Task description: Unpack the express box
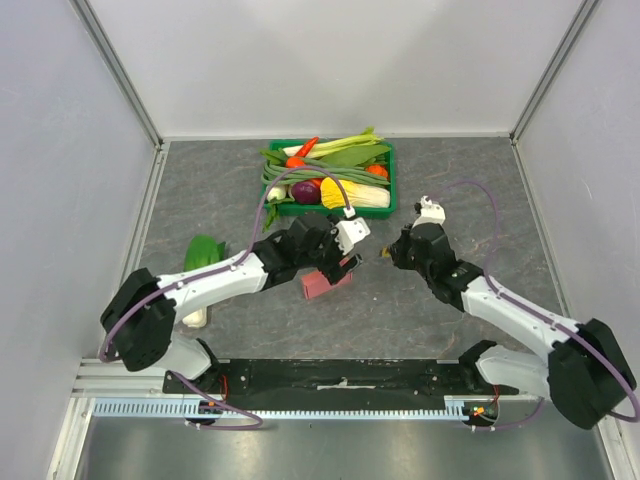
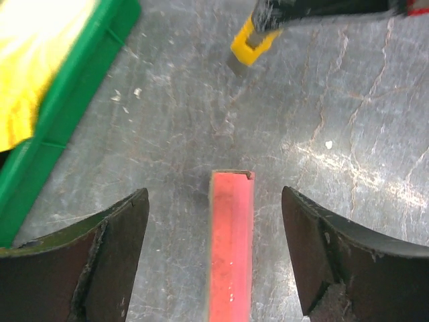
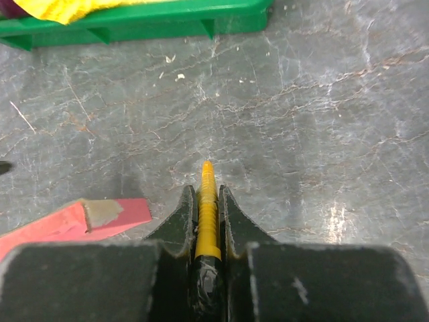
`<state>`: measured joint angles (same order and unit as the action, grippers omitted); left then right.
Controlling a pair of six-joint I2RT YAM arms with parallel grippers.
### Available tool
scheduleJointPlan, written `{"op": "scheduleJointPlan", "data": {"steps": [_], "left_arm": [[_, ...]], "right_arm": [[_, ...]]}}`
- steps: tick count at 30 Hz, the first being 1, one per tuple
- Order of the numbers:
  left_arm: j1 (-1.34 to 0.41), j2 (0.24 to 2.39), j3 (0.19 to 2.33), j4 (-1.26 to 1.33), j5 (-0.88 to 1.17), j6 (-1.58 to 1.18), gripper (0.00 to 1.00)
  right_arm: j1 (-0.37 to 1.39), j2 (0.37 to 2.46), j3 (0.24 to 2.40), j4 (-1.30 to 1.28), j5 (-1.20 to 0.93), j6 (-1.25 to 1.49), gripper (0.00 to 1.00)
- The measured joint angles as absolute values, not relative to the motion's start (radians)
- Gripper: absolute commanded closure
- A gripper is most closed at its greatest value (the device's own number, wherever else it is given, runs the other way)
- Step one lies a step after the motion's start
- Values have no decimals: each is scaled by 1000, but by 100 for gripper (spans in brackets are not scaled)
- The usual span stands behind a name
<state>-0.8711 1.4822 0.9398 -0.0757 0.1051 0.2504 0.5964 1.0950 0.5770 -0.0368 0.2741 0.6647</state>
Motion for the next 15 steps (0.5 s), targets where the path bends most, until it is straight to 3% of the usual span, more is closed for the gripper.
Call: {"op": "scheduleJointPlan", "data": {"steps": [2, 5, 9, 12, 15], "left_arm": [[-871, 1452, 939, -73, 84, 248, 13], [-871, 1381, 939, -70, 34, 241, 12], [-871, 1259, 915, -25, -81, 218, 5], [-870, 1196, 899, 0, -157, 185, 4], [-867, 1160, 883, 24, -194, 146, 2]], "right_arm": [[555, 1144, 577, -10, 218, 672, 95], [491, 1224, 577, 65, 121, 686, 86], [440, 1281, 574, 110, 58, 706, 52], [410, 1294, 568, 119, 31, 723, 32], [388, 1296, 567, 89, 45, 731, 18]]}}
